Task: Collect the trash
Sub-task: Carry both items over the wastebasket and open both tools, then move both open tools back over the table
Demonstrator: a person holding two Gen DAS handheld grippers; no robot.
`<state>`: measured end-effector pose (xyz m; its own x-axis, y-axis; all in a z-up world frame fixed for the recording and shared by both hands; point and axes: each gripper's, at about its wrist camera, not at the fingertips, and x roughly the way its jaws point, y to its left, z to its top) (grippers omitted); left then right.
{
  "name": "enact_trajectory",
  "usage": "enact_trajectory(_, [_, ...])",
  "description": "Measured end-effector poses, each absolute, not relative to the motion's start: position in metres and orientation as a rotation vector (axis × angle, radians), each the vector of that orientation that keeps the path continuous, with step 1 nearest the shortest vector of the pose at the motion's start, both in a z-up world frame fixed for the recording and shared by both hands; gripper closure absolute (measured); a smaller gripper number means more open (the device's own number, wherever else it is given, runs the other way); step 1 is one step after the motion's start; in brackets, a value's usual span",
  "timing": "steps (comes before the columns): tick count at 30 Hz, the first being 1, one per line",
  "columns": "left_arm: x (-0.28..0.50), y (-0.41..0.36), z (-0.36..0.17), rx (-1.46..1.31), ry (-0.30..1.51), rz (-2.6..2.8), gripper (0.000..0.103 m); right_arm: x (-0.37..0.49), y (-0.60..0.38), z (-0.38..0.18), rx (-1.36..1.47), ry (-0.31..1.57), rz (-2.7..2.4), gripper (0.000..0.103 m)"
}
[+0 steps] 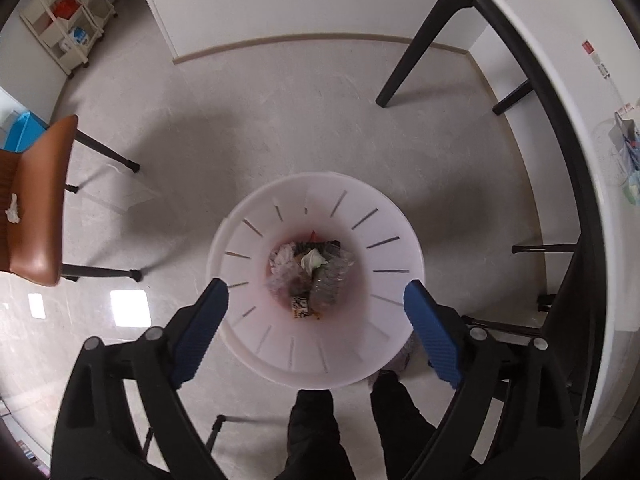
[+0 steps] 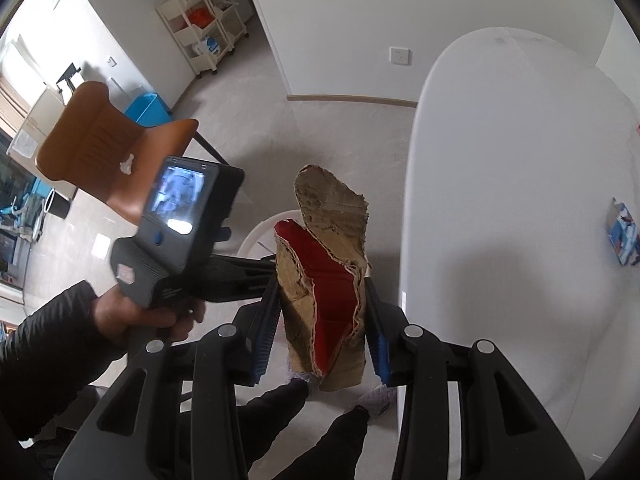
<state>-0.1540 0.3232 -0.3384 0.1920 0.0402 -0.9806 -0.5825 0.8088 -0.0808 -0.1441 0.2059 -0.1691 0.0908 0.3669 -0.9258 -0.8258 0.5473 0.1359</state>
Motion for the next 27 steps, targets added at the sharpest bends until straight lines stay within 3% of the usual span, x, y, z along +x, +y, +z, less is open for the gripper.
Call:
enact_trajectory(4, [-0.174,0.340,-0.296,-0.489,1.270,0.488,0.017,-0.146,0.216,-0.170,-0.489,1.150,0.951,0.061])
enact_trajectory(7, [-0.192,0.350,-0.260,-0.465,1.231,0.544,0.008,-0.147,0.230,-0.178,-0.506,1.141,0.964,0.060])
enact_trajectory(13, [-0.230,0.368,-0.222,-0.469,1.186,0.647,0.008,-0.155,0.263,-0.212,-0.571,1.155,1.017,0.058])
enact_trajectory(15, [-0.237,0.371,-0.218,-0.484,1.182,0.663,0.008,-0.159,0.273,-0.226,-0.605,1.160,1.025,0.050])
enact_trajectory(17, [-0.243,0.374,-0.217,-0.492,1.181,0.676,0.008,-0.161,0.280,-0.239,-0.626,1.168,1.018,0.024])
enact_trajectory(19, [-0.246,0.375,-0.218,-0.494,1.185,0.682,0.008,-0.163,0.286,-0.252,-0.651,1.167,0.986,0.008])
enact_trajectory(23, [-0.249,0.372,-0.218,-0.500,1.200,0.692,0.008,-0.166,0.282,-0.260,-0.686,1.171,0.941,0.006])
enact_trajectory(27, [-0.243,0.363,-0.200,-0.454,1.190,0.681,0.008,-0.158,0.266,-0.225,-0.632,1.097,0.904,0.006])
